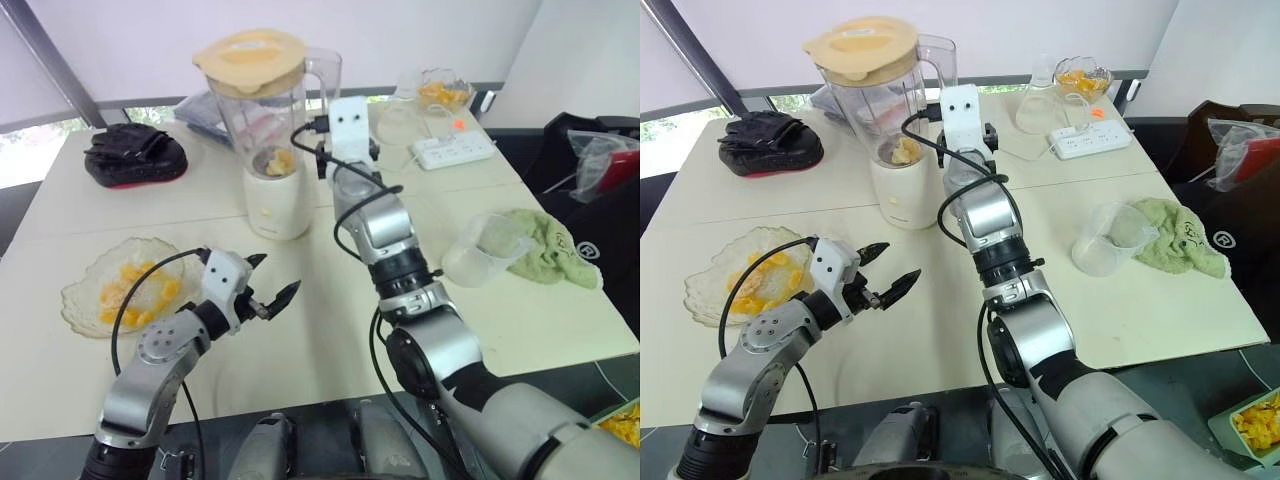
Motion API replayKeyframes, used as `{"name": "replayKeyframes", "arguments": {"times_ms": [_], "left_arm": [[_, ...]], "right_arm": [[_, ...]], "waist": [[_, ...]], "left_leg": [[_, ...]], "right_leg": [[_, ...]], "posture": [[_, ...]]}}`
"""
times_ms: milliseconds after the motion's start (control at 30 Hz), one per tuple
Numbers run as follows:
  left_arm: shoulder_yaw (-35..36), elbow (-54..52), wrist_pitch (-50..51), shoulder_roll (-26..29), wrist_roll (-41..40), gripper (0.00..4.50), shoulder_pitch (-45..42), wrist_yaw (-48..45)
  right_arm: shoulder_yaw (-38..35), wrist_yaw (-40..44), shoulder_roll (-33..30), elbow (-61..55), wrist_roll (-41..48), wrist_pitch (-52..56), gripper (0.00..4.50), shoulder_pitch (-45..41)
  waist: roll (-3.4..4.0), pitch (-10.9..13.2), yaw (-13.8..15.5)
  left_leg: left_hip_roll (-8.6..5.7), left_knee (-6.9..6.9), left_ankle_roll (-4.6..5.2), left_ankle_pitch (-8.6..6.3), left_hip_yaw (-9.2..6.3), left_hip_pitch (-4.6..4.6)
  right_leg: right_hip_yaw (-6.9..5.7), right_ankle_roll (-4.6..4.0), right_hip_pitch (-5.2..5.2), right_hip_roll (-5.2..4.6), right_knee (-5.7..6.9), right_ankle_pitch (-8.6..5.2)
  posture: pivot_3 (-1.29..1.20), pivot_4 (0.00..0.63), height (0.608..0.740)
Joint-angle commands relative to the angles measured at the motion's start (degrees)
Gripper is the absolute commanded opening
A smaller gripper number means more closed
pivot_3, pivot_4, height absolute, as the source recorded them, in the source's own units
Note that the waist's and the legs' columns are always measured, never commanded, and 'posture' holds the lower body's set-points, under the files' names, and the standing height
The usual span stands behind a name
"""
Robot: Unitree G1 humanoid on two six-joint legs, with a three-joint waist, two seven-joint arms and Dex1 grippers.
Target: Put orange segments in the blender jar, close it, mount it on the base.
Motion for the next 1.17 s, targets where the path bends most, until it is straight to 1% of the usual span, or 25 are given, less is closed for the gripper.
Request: {"name": "replayKeyframes", "arguments": {"times_ms": [33, 233, 300, 400, 500, 533, 600, 700, 767, 833, 867, 933, 1000, 1067, 1167], "left_arm": [[0.5, -1.2, -1.3, 0.2, 0.0, 4.36, 0.1, -0.1], [1.4, -0.8, -1.1, 0.6, -0.4, 4.36, -0.7, -0.3], [1.9, -0.5, -1.1, 0.7, -0.8, 4.36, -1.3, -0.6], [3.2, 0.0, -0.8, 1.4, -1.9, 4.36, -2.6, -1.5], [4.5, -0.1, 0.3, 2.4, -3.4, 4.36, -3.7, -2.5], [5.0, -0.3, 0.7, 2.8, -3.8, 4.36, -4.1, -2.7], [6.0, -0.7, 1.6, 3.8, -4.8, 4.36, -4.4, -3.0], [9.5, -2.2, 3.7, 6.4, -7.7, 4.36, -4.5, -4.5], [11.7, -2.8, 5.1, 8.2, -9.6, 4.36, -4.6, -5.1], [13.9, -3.3, 6.2, 9.8, -11.4, 4.36, -4.4, -5.7], [15.2, -3.6, 6.7, 10.9, -12.5, 4.36, -3.9, -6.6], [18.3, -3.9, 7.6, 13.5, -14.8, 4.36, -2.6, -9.0], [19.6, -3.4, 7.9, 15.4, -15.9, 4.36, -2.1, -10.3], [20.0, -2.9, 7.9, 16.3, -16.3, 4.36, -2.1, -10.9], [19.8, -2.1, 6.7, 16.3, -15.6, 4.36, -3.0, -10.6]], "right_arm": [[0.2, 0.4, -0.9, -7.5, -1.2, 1.7, 3.80, 2.4], [0.3, 2.5, -2.6, -14.8, -1.6, 4.9, 3.80, 8.3], [0.0, 4.6, -3.9, -17.1, -1.0, 5.0, 3.80, 9.9], [-0.5, 13.9, -8.4, -22.7, 2.8, 1.7, 3.80, 13.1], [-3.1, 25.4, -12.2, -30.7, 11.0, 1.2, 3.80, 16.9], [-3.7, 29.2, -13.9, -33.3, 13.6, 1.2, 3.80, 18.2], [-4.5, 33.9, -17.3, -36.8, 16.6, 2.4, 3.80, 20.1], [-5.7, 43.1, -25.9, -42.8, 21.7, 6.8, 3.80, 23.7], [-6.6, 47.6, -30.8, -46.5, 25.4, 9.3, 3.80, 25.8], [-7.3, 51.8, -35.4, -49.5, 28.7, 11.4, 3.80, 27.6], [-7.6, 54.5, -38.0, -50.8, 30.0, 11.6, 3.80, 28.8], [-8.9, 62.3, -45.4, -54.1, 33.7, 12.6, 3.80, 32.6], [-10.6, 67.1, -50.6, -55.7, 37.1, 13.6, 3.80, 35.4], [-11.8, 69.0, -53.1, -56.2, 39.4, 14.0, 3.80, 36.8], [-13.0, 70.1, -55.6, -56.2, 40.7, 13.8, 3.80, 37.9]], "waist": [[0.00, 0.0, -0.1], [0.00, 0.0, -0.3], [0.00, 0.0, -0.2], [-0.01, 0.0, 0.0], [-0.01, 0.0, 0.1], [-0.01, 0.0, 0.1], [-0.02, 0.0, 0.0], [-0.02, 0.0, 0.0], [-0.04, 0.0, 0.2], [-0.04, 0.0, 0.3], [-0.05, 0.0, 0.5], [-0.08, 0.0, 1.4], [-0.09, 0.0, 1.9], [-0.14, 0.1, 2.9], [-0.16, 0.1, 3.2]], "left_leg": [[0.00, 0.00, 0.00, 0.00, 0.00, 0.00], [0.01, 0.00, 0.00, 0.00, 0.01, 0.01], [0.02, -0.01, -0.01, 0.00, 0.01, 0.02], [0.03, 0.00, -0.01, 0.00, 0.02, 0.02], [0.02, 0.02, 0.01, -0.01, 0.02, 0.02], [0.02, 0.02, 0.02, -0.01, 0.01, 0.02], [0.02, 0.01, 0.05, -0.03, 0.02, 0.02], [0.04, 0.00, 0.07, -0.04, 0.00, 0.03], [0.05, 0.00, 0.32, -0.18, 0.00, 0.03], [0.05, -0.01, 0.34, -0.19, 0.01, 0.04], [0.06, 0.00, 0.34, -0.19, 0.02, 0.04], [0.08, 0.00, 0.36, -0.20, 0.03, 0.04], [0.09, -0.02, 0.40, -0.23, 0.01, 0.04], [0.09, 0.01, 0.43, -0.24, 0.04, 0.04], [0.09, 0.06, 0.45, -0.26, 0.07, 0.11]], "right_leg": [[0.00, 0.00, 0.00, 0.00, 0.00, 0.00], [0.00, 0.00, 0.00, 0.01, 0.02, 0.00], [0.01, 0.00, -0.02, 0.03, 0.02, 0.00], [0.01, 0.00, -0.01, 0.04, 0.03, 0.00], [0.00, 0.01, 0.04, 0.02, -0.01, 0.00], [0.00, 0.01, 0.05, 0.02, -0.02, 0.00], [0.01, 0.01, 0.06, 0.02, -0.05, 0.00], [0.01, 0.01, 0.06, 0.04, -0.04, 0.00], [0.02, 0.01, 0.07, 0.03, -0.07, 0.00], [0.03, 0.01, 0.08, 0.03, -0.12, 0.00], [0.04, 0.01, 0.09, 0.03, -0.12, 0.00], [0.08, 0.01, 0.09, 0.03, -0.14, 0.00], [0.06, 0.01, 0.15, 0.02, -0.25, 0.00], [0.05, 0.01, 0.19, -0.01, -0.32, 0.00], [0.02, 0.00, 0.36, -0.04, -0.41, 0.02]], "posture": [[0.00, 0.150, 0.740], [0.00, 0.150, 0.740], [0.00, 0.150, 0.740], [0.00, 0.150, 0.740], [0.00, 0.150, 0.740], [0.00, 0.150, 0.740], [0.00, 0.150, 0.740], [0.00, 0.150, 0.740], [0.00, 0.150, 0.740], [0.00, 0.150, 0.740], [0.00, 0.150, 0.740], [0.00, 0.150, 0.740], [0.00, 0.150, 0.740], [0.00, 0.150, 0.740], [0.00, 0.150, 0.740]]}}
